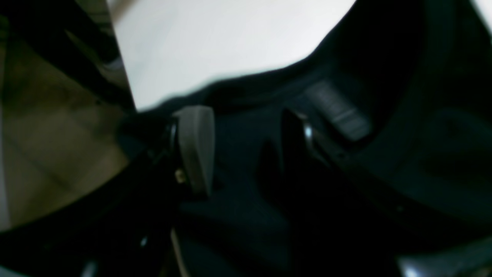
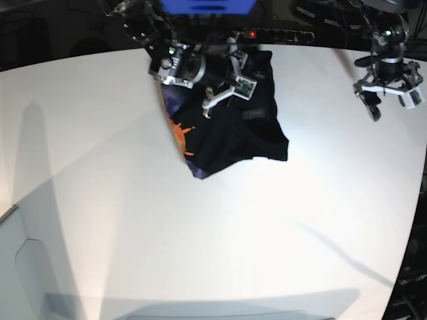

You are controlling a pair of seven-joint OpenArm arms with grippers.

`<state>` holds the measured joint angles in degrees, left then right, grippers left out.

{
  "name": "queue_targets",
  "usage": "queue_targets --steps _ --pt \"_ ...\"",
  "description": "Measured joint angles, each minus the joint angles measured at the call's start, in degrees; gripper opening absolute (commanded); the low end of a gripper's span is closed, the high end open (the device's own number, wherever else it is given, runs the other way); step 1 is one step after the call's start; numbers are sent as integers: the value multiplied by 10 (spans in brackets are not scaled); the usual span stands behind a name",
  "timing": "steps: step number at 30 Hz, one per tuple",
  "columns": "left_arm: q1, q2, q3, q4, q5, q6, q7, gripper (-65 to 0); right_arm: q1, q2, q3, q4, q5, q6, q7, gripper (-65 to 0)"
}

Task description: Fold the T-shirt properly

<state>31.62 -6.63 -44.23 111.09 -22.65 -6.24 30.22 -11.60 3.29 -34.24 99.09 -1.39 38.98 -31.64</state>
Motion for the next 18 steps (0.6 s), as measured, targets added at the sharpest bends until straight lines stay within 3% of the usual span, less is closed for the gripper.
queue_targets --steps 4,9,15,18 --pt "2 1 -2 0 0 0 0 -125 17 -23 -21 -34 -1 0 -2 -355" --pt "3 2 -2 0 0 0 0 -125 42 -25 -74 -26 1 0 -3 -355" --pt "20 2 -2 8 -16 1 6 -125 60 -24 28 57 1 2 3 -352" --pt "23 1 -2 33 -84 0 -1 -125 74 -24 61 62 1 2 -11 -352"
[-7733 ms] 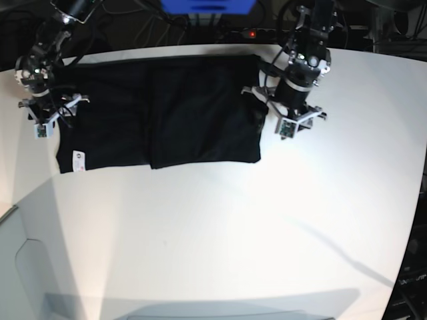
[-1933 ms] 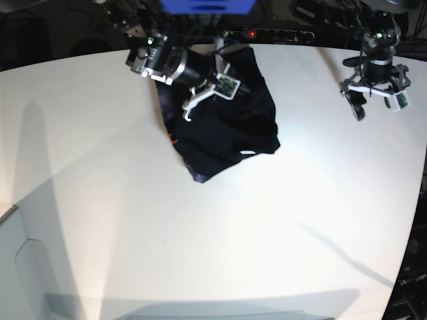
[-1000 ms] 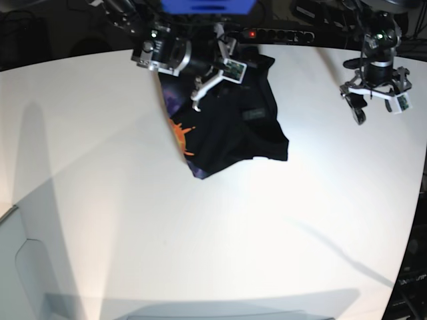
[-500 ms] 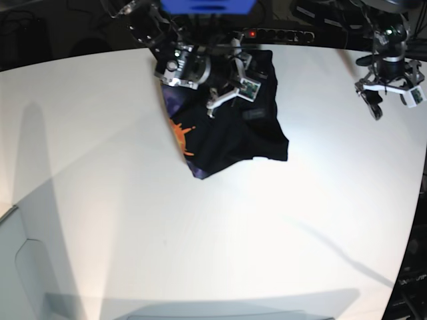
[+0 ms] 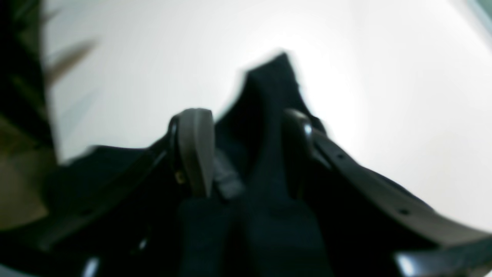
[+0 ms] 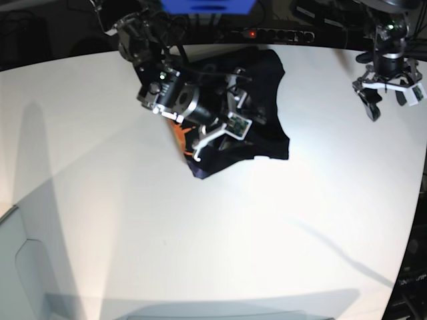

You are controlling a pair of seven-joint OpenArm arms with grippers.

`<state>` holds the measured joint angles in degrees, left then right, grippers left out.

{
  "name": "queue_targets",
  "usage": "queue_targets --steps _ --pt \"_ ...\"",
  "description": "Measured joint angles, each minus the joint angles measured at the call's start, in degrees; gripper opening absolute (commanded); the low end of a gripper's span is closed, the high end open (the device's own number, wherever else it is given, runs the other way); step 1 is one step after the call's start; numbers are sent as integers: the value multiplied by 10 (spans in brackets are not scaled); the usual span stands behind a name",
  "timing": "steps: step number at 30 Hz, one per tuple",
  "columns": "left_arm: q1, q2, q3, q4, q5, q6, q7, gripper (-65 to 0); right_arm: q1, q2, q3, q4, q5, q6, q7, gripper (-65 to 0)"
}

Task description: Fold the T-shirt properly

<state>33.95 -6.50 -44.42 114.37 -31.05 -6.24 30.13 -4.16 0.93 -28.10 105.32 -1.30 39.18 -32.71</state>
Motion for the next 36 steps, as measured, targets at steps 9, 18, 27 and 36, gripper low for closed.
queue_targets --steps 9,18,27,36 --pt "-23 -4 73 7 -125 7 -2 -125 6 -4 151 4 1 0 4 -352" --pt "-99 -3 228 -45 -49 14 1 -125 4 10 229 4 1 0 5 -352" --pt "-127 -2 321 -64 23 13 2 -150 -16 11 229 4 0 0 4 -352" --pt "-147 -3 322 -115 19 9 -1 -549 -26 12 229 4 0 0 5 -352"
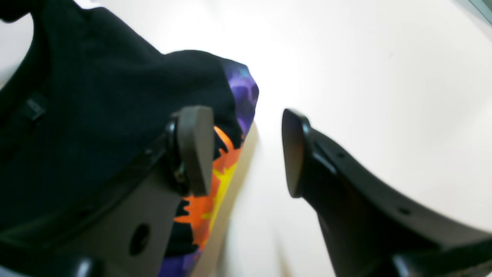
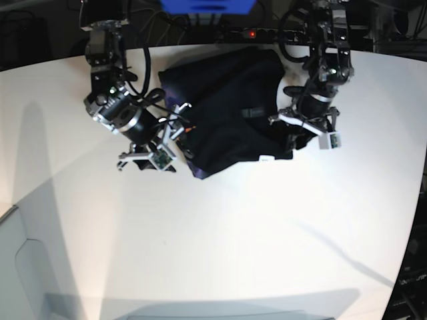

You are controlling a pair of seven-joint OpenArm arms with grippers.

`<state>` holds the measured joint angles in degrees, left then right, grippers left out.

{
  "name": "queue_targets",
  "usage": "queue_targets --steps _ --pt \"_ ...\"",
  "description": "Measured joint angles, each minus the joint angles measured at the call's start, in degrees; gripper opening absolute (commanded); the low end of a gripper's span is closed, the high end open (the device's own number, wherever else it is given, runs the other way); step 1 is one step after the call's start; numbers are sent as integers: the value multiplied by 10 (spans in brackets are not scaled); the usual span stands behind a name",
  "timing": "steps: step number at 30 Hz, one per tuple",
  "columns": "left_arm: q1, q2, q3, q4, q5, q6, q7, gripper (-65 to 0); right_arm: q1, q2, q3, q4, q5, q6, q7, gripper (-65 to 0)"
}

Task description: Fold the T-shirt properly

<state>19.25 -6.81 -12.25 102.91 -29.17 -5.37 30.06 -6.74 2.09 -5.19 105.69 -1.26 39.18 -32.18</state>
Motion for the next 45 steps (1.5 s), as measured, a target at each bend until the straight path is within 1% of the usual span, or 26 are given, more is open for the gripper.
queue_targets --steps 1,2,4,10,15,21,25,27,28,30,33,35,36,37,45 --pt "-1 0 0 0 -2 0 -3 -613 -2 0 0 0 0 0 0 -352" --pt "-1 0 0 0 -2 0 -2 -650 -3 5 0 0 0 0 2 -352" --pt "0 0 0 -1 -2 0 0 -645 -8 11 0 0 0 0 -1 -352" --pt "2 0 -5 -2 -2 0 -3 -650 -8 11 0 -3 0 0 0 -352" --pt "2 2 -6 -35 -3 0 -5 -650 -13 11 0 -3 0 0 1 -352" --pt "1 53 -70 -78 -5 -2 -2 -650 -28 11 -1 -3 0 0 1 -353" --pt "1 55 -70 -88 -4 -2 -3 -650 -38 9 -3 -3 0 0 1 -356" --pt "1 55 -61 -87 -4 -2 -3 -650 -34 -1 -7 -3 -1 0 0 -366" --pt "1 54 -58 -86 -3 -2 -3 -650 -30 -7 -12 -3 0 0 0 -383" --pt "1 54 -56 -83 -3 -2 -2 -617 -18 -17 -28 -3 0 0 0 -438" --pt "3 54 -55 -75 -3 -2 -2 -518 6 -24 -54 -11 1 0 1 -546" --pt "11 54 -57 -69 -3 -2 -3 -454 27 -36 -65 -33 2 0 0 -609" --pt "17 54 -56 -65 -3 -2 -3 -437 38 -43 -66 -49 2 0 3 -634" --pt "22 55 -56 -61 -4 -2 -2 -438 49 -48 -64 -65 2 0 4 -650" --pt "25 55 -56 -61 -3 -1 -2 -439 105 -47 -62 -210 1 0 8 -650"
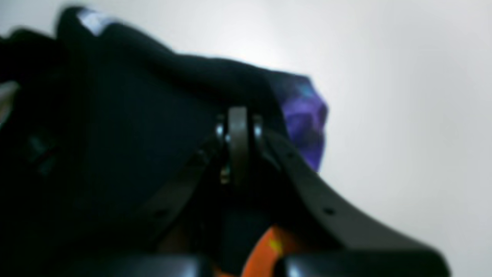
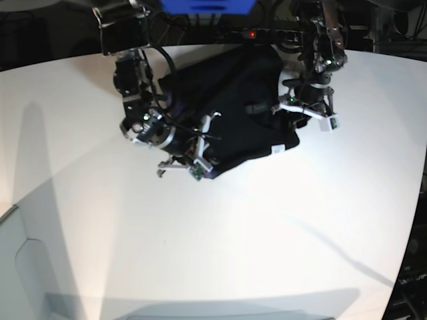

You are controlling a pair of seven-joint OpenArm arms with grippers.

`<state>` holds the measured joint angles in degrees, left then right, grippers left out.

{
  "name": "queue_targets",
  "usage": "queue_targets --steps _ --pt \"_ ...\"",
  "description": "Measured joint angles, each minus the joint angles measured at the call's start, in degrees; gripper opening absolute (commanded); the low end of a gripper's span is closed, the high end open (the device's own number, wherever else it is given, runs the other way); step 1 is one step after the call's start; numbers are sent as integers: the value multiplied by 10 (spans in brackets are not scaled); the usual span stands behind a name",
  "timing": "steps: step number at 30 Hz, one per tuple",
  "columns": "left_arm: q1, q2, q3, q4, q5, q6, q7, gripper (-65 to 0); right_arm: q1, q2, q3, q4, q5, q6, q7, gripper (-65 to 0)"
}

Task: Fold the T-shirt properly
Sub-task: 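Lay the shirt flat and open both grippers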

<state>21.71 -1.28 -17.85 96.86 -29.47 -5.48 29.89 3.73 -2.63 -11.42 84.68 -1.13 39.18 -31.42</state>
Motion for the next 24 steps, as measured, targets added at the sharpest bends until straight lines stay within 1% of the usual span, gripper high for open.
queue_targets --steps 1,3,6,8,9,12,15,17,20,23,24 --pt "0 0 0 0 0 0 1 -439 8 0 0 -18 0 0 1 -650" --pt "2 0 0 0 -1 0 0 -438 15 12 -2 -46 5 0 17 -650" --pt "5 0 0 3 -1 0 1 -433 11 22 1 -48 3 0 36 -650" --pt "12 0 -1 20 0 1 3 -433 3 30 5 -12 -2 0 31 -650" --pt "19 1 -1 33 0 1 2 -433 -8 31 18 21 -2 0 31 -650" --pt "45 -1 -3 79 0 2 0 -433 -35 31 53 107 -2 0 34 -650" --pt "71 0 -4 117 2 3 0 -433 -71 26 63 183 1 0 36 -650" --pt "94 1 -3 131 -3 -1 -1 -432 -104 26 71 220 3 0 38 -650" --pt "118 -1 -2 127 1 -1 2 -432 -154 30 75 233 -1 0 35 -650" --pt "123 11 -2 110 0 -1 1 -432 -193 48 72 229 0 0 32 -650" --pt "123 12 -2 105 0 -1 1 -432 -202 48 73 226 -1 0 33 -650"
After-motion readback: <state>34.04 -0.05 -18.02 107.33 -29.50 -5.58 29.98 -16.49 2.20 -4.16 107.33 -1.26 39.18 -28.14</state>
